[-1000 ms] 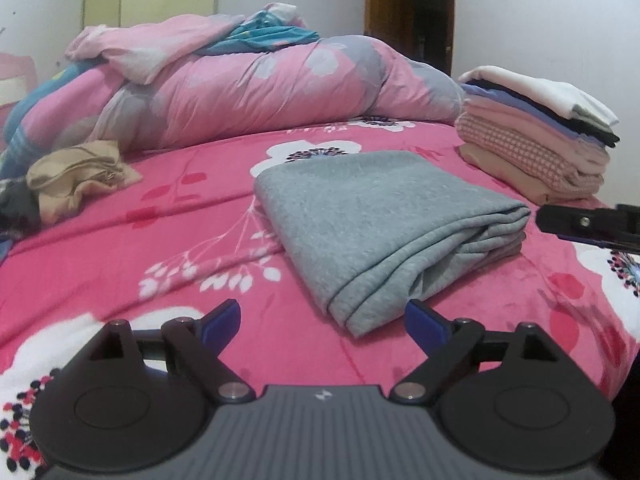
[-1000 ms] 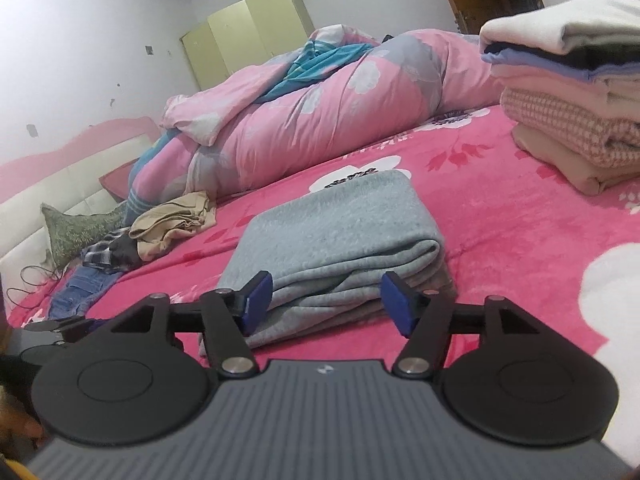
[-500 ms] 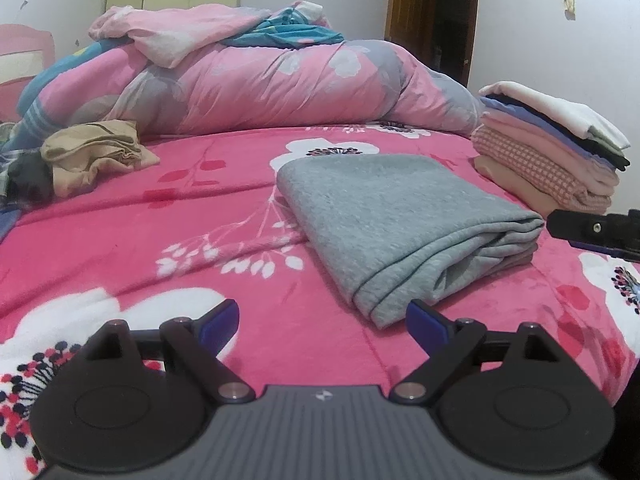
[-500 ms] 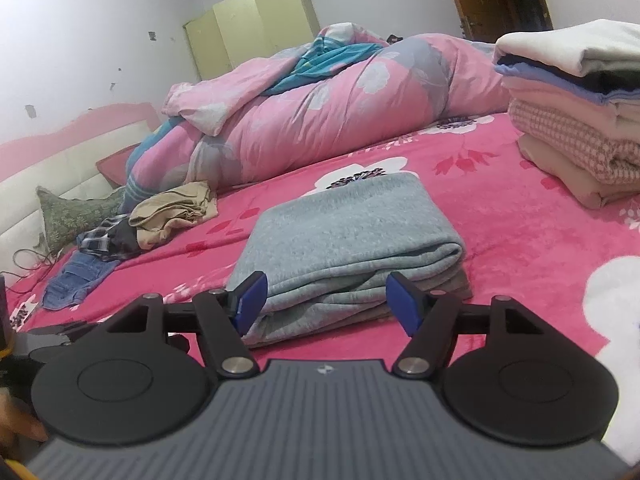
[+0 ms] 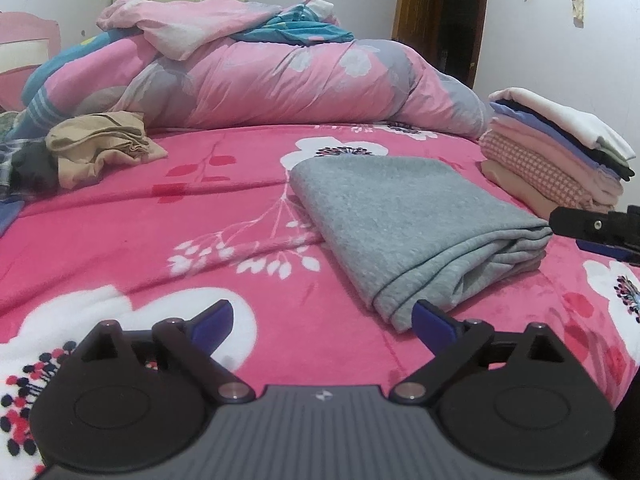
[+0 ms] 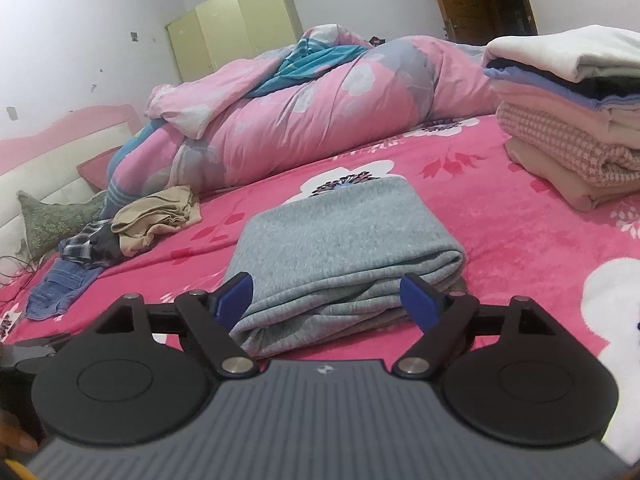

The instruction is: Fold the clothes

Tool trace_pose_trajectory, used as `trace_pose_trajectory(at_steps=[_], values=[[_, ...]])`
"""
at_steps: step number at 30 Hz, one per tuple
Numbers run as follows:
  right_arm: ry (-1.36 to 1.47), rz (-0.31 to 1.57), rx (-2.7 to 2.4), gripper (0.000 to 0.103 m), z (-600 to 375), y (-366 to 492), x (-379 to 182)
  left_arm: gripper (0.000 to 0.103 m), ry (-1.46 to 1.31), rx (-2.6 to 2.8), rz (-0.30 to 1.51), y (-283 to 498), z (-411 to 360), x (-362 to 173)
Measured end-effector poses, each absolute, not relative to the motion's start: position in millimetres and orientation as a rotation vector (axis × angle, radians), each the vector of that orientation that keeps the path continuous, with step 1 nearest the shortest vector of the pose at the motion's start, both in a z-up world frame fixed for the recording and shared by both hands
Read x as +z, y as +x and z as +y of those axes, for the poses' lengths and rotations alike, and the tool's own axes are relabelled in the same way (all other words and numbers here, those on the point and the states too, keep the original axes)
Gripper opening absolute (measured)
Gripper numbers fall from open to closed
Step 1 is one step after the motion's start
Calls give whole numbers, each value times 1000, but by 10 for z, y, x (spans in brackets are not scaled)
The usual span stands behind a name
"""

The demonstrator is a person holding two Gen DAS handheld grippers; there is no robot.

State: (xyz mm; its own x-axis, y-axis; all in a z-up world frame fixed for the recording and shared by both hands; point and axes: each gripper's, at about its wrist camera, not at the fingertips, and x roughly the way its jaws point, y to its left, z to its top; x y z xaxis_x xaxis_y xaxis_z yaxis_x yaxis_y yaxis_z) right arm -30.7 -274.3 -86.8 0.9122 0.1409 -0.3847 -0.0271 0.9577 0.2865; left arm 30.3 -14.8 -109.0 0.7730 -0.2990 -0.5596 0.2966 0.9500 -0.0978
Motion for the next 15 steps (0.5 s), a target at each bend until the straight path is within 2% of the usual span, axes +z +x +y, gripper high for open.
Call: trace_pose_trajectory(at_steps=[12, 15], values=[[299, 416, 45, 101, -2670, -211, -867, 103, 43, -265, 670, 392, -174, -1032], [297, 429, 37, 102, -2698, -218, -879, 103, 44, -262, 681, 400, -235, -1016]])
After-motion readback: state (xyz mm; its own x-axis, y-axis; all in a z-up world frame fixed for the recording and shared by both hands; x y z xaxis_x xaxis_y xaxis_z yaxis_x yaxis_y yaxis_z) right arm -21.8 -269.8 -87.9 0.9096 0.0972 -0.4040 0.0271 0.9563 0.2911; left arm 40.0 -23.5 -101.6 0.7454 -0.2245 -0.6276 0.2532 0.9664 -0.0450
